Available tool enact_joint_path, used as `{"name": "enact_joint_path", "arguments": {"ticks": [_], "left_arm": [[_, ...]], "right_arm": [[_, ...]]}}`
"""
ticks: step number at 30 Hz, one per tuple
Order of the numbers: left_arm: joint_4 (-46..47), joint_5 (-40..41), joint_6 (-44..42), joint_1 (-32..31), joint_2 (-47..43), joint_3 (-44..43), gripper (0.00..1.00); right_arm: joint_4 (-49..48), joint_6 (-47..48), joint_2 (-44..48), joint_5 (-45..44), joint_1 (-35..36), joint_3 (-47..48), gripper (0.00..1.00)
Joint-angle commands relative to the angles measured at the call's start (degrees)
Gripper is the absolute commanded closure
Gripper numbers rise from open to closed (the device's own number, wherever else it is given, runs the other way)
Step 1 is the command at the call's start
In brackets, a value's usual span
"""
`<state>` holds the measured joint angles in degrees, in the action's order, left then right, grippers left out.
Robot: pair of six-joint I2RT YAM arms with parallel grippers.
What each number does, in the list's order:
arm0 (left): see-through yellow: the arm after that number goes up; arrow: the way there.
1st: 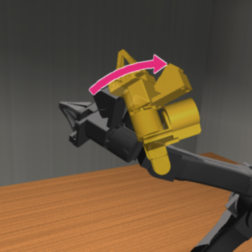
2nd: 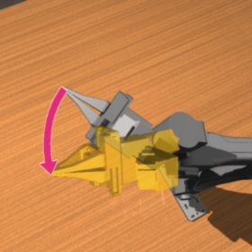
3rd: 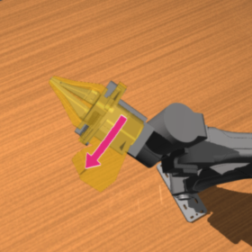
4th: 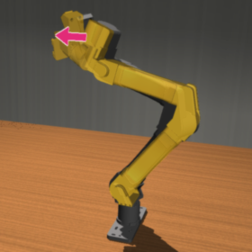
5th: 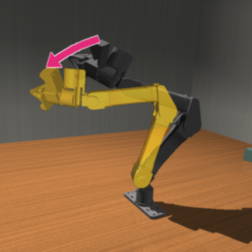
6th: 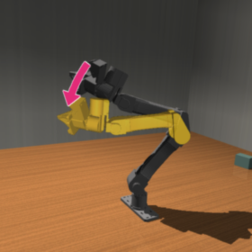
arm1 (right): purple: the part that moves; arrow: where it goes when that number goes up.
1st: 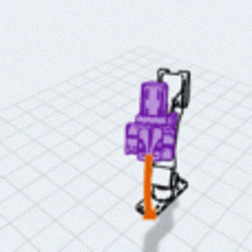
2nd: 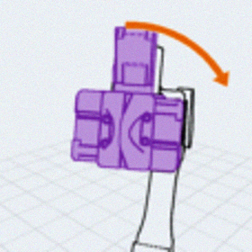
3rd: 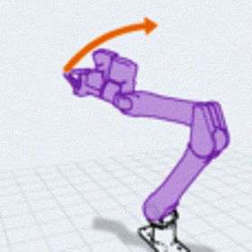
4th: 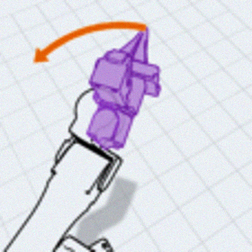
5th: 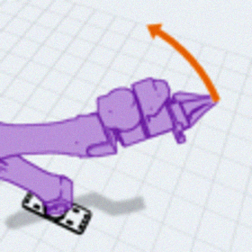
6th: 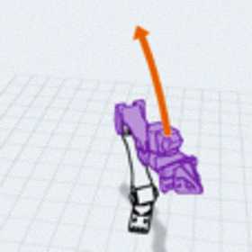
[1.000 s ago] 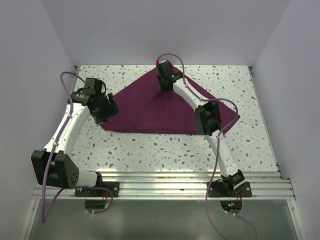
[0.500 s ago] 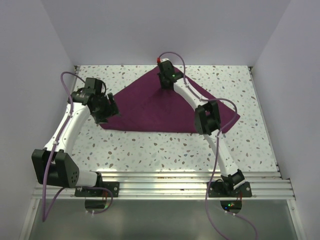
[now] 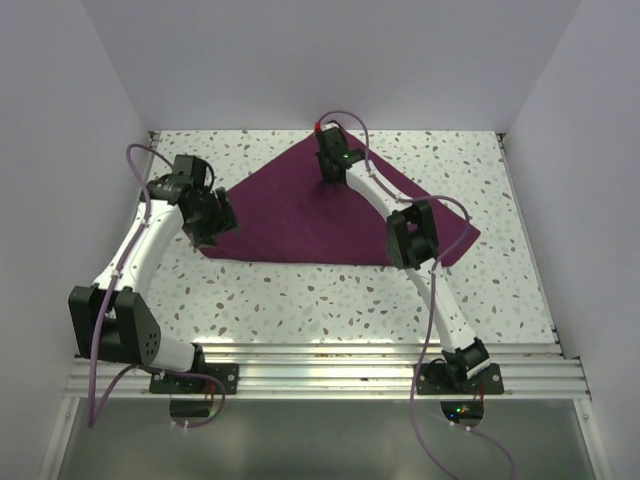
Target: Prepare the surgical pack
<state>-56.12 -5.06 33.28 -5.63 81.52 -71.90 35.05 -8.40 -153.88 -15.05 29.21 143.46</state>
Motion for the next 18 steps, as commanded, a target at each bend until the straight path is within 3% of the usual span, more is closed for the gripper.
{"name": "enact_joint_path", "arguments": {"ticks": [1,2,7,14,18], "left_arm": [[3.47,-0.04,-1.72,0.71,2.32,-1.14,0.33],[3.99,-0.21,-1.72,0.71,2.85,-0.88,0.34],[9.35,-5.56,-0.5,0.97,7.85,0.53,0.58],[15.86,-7.59,-0.14,2.11,16.38,2.29,1.0],[16.38,-8.56,0.03,3.43,18.15,5.26,1.0]], "right_arm": [[-2.44,-1.18,0.43,0.9,-0.38,1.21,1.0],[-2.44,-1.18,0.51,0.99,-0.38,0.95,1.0],[-2.7,-1.35,1.57,1.6,-0.38,-1.16,1.0],[-2.44,-2.23,2.01,2.04,-0.38,-1.51,0.99],[-2.62,-2.58,2.27,2.3,-0.56,-1.69,0.99]]}}
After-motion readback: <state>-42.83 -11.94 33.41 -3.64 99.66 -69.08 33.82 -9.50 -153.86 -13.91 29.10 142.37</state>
